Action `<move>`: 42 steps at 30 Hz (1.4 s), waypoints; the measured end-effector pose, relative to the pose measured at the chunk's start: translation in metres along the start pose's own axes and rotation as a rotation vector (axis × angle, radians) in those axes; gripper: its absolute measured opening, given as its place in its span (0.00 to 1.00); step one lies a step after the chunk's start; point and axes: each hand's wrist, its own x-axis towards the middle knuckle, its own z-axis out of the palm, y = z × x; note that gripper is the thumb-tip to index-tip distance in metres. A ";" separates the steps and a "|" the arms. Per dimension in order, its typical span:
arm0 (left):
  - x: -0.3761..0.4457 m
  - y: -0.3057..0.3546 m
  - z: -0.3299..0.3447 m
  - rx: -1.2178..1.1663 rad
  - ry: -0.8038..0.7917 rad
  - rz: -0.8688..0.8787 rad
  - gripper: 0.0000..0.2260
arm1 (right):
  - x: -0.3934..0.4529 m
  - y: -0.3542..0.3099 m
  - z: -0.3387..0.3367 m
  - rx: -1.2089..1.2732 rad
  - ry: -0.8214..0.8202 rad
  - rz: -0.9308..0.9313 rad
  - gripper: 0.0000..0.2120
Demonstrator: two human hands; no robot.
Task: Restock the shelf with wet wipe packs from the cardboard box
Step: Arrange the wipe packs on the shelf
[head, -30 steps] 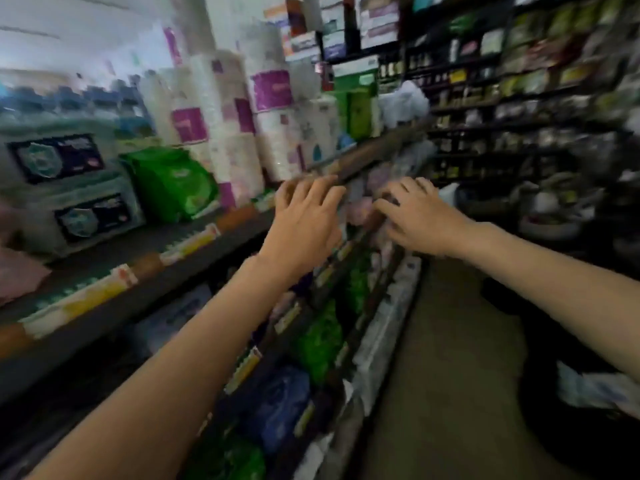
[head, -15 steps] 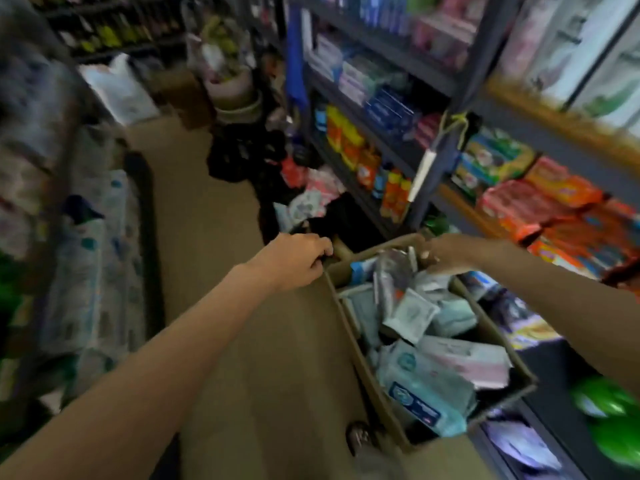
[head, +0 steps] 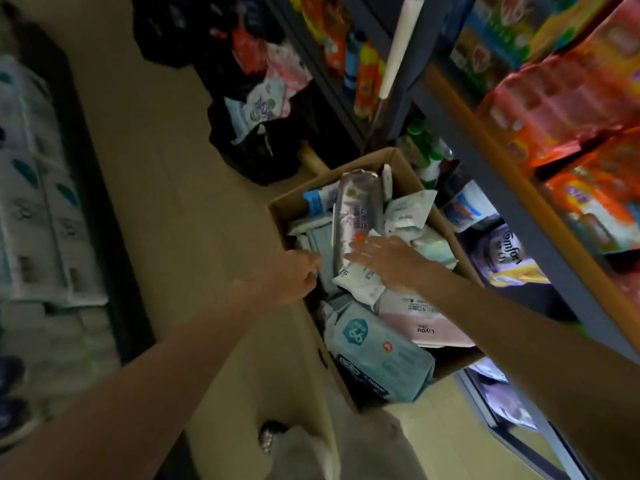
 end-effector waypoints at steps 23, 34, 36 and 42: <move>0.054 0.012 0.002 -0.128 0.034 -0.019 0.13 | 0.076 0.112 -0.019 0.641 -0.233 0.386 0.30; 0.054 0.028 -0.001 -0.232 0.060 -0.045 0.13 | 0.033 0.087 0.013 0.774 -0.101 0.677 0.40; 0.054 0.035 0.000 -0.261 0.045 -0.031 0.13 | 0.026 0.079 0.019 0.765 0.015 0.707 0.37; 0.063 0.043 -0.010 -0.499 0.062 -0.129 0.12 | 0.032 0.082 0.005 0.990 0.223 0.796 0.27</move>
